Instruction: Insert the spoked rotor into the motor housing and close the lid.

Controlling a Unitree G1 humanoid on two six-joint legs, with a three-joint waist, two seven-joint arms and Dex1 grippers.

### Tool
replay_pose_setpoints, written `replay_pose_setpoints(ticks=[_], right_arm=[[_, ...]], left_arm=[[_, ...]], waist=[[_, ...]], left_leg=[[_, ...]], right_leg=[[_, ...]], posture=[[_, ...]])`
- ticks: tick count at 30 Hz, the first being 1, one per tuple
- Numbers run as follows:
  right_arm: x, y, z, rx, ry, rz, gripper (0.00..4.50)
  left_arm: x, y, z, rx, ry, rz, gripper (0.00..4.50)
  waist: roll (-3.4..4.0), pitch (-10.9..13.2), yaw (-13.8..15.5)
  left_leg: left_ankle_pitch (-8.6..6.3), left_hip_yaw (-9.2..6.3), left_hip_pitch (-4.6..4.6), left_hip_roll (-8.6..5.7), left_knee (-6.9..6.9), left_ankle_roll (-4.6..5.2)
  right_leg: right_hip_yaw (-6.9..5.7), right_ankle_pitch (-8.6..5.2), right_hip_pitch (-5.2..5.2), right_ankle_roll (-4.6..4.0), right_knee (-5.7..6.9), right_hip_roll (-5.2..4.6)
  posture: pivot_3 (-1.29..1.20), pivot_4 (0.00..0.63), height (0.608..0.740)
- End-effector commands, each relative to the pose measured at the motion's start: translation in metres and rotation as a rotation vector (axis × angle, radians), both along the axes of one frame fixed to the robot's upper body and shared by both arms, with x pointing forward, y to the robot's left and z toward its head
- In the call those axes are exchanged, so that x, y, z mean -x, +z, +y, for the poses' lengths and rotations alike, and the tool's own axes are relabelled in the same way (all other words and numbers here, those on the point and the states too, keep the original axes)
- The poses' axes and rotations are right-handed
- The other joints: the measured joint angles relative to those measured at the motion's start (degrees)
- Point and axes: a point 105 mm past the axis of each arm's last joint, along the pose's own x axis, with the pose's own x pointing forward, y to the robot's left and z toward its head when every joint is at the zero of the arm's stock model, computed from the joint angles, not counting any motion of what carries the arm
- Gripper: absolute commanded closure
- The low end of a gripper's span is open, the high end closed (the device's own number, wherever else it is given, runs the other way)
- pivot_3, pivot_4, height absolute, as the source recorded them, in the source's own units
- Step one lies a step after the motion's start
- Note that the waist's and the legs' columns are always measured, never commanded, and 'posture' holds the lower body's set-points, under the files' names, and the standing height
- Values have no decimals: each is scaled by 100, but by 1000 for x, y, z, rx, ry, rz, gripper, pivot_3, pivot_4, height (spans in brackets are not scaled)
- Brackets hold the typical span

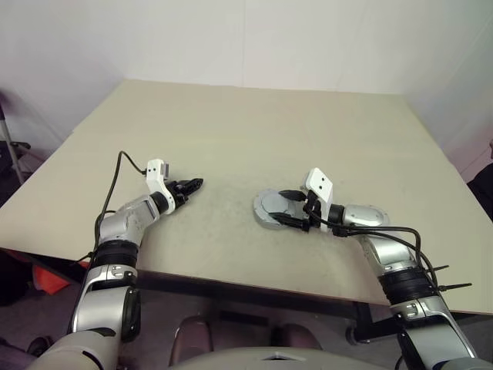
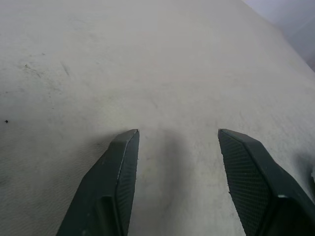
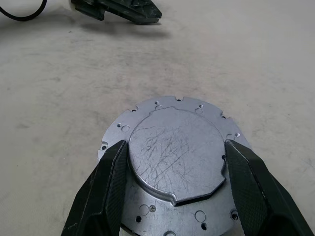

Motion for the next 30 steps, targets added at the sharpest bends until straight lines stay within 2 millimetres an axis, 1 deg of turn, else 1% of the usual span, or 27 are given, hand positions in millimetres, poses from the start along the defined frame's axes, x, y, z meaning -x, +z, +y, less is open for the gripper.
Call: replay_pose_setpoints(ticks=[1, 4, 7, 11, 15, 18, 22, 23, 25, 27, 28, 30], right_arm=[[-1, 0, -3, 23, -1, -7, 1536], [1, -4, -3, 30, 3, 3, 1536], [6, -12, -3, 58, 18, 22, 1536], [11, -21, -7, 71, 15, 66, 1536], [15, -19, -8, 59, 28, 84, 1536], [14, -20, -9, 67, 23, 87, 1536], [13, -22, -8, 74, 17, 89, 1536], [12, -22, -8, 75, 18, 89, 1536], [12, -23, -8, 81, 19, 87, 1536], [11, -22, -8, 83, 20, 84, 1536], [11, -22, -8, 83, 20, 82, 1536], [10, -22, -7, 83, 20, 79, 1536]], left_arm=[[-3, 12, 1, -2, 2, -42, 1780], [-3, 12, 1, -2, 3, -43, 1780], [-3, 12, 0, 1, 0, -43, 1780], [-2, 16, -8, 23, -28, -47, 1780], [-1, 14, -7, 17, -26, -39, 1780], [-1, 13, -8, 16, -27, -36, 1780], [-2, 25, -20, 91, -51, -49, 1780], [-3, 30, -27, 124, -65, -51, 1780], [-2, 48, -50, 262, -132, -45, 1780], [1, 53, -69, 306, -194, -19, 2199], [3, 54, -74, 311, -213, -9, 2377], [7, 54, -89, 319, -276, 19, 3110]], waist=[[0, 0, 0], [0, 0, 0], [0, 0, -1], [-1, 0, 2], [-1, -1, 11], [-1, -1, 19], [-1, -1, 22], [-1, -1, 22], [-2, 0, 28], [-4, 0, 32], [-4, 0, 21], [-4, -1, 10]], left_leg=[[0, 0, 0, 0, 0, 0], [0, 0, 0, 0, 0, 0], [0, 0, 1, 0, 0, 0], [0, 0, 5, 0, -3, 0], [-1, 0, 6, 1, -5, 0], [-2, 0, 5, 0, -7, 3], [-5, 0, 4, 0, -8, 7], [-5, 0, 4, 0, -8, 7], [-5, 0, 4, 0, -8, 7], [-4, 0, 5, 0, -8, 7], [-4, 0, 7, 0, -7, 7], [-5, 2, 16, -2, -8, 7]], right_leg=[[0, 0, 0, 0, 0, 0], [0, 0, 0, 0, 0, 0], [0, 0, 1, 0, 0, 0], [0, -1, 5, 0, -3, 0], [0, -1, 9, 1, -6, -1], [0, -4, 9, 4, -9, -2], [-1, -9, 10, 4, -10, -4], [0, -9, 10, 3, -10, -4], [-1, -10, 10, 3, -9, -8], [-1, -10, 13, 3, -8, -15], [0, -10, 14, 3, -8, -16], [1, -10, 18, 3, -8, -15]], posture=[[0, 0, 740], [0, 0, 740], [0, 0, 740], [0, 0, 740], [0, 0, 740], [0, 0, 740], [0, 0, 740], [0, 0, 740], [0, 0, 740], [0, 0, 740], [0, 0, 740], [0, 0, 740]])
